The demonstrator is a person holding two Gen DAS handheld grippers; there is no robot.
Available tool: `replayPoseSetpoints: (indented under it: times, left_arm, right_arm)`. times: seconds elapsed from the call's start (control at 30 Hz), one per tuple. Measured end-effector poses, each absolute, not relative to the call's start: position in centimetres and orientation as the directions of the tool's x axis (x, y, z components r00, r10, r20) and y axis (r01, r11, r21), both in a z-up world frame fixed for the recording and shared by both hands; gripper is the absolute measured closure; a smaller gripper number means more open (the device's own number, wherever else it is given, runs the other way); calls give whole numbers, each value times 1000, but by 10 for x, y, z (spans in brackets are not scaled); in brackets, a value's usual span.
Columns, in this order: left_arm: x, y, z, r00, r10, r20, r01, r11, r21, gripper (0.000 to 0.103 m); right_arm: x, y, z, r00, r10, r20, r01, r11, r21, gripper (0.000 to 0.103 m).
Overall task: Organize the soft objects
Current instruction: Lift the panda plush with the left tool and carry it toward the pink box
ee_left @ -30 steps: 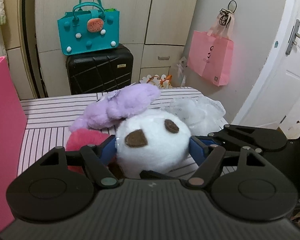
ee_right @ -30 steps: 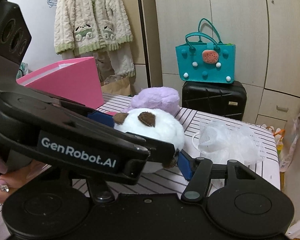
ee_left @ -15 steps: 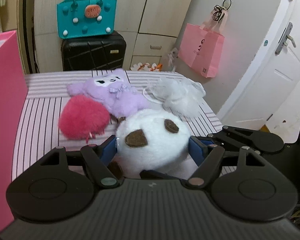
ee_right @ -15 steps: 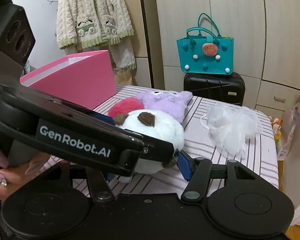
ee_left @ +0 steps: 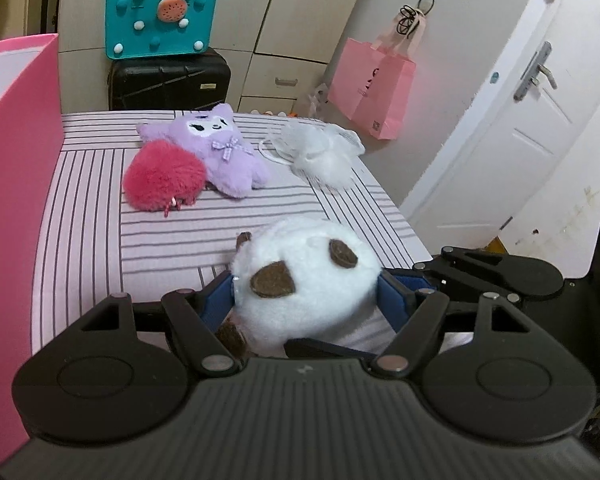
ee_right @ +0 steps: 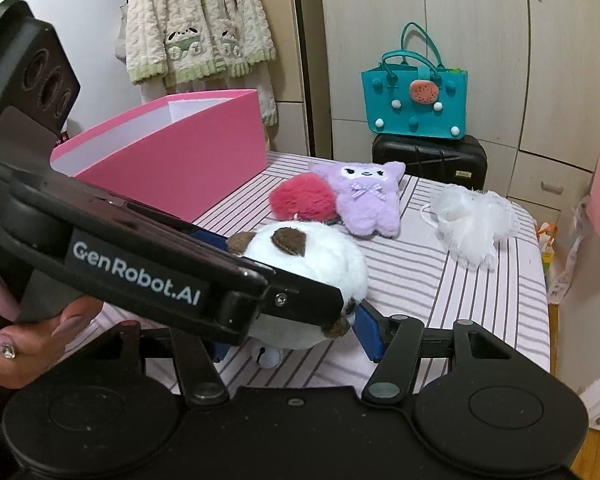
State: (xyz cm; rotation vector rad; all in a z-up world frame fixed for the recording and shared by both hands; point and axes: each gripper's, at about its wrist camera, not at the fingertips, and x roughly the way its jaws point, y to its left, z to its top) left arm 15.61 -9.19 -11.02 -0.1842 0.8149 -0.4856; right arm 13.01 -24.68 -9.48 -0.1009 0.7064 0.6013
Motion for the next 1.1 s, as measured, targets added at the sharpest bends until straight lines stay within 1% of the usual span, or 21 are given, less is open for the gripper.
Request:
replayPoseSetpoints:
  times: [0.33, 0.6, 0.9, 1.1]
  left_arm:
    - [131, -86, -94, 524, -502, -688, 414, 856, -310, 29]
    - [116, -76, -79, 479, -505, -718, 446, 845, -296, 29]
    - [101, -60, -57, 403, -518, -754, 467, 825, -317, 31]
    - [90, -37, -44, 362, -527, -769, 418, 829, -372, 31]
  right_arm:
    - [106, -246, -78, 557, 499, -664, -542, 824, 165, 38]
    - [86, -236, -67, 539, 505, -674, -565, 810, 154, 39]
    - [74, -227, -46, 489, 533, -691, -579, 790, 199, 39]
    - [64, -217, -32, 454, 574, -682, -608, 758, 233, 39]
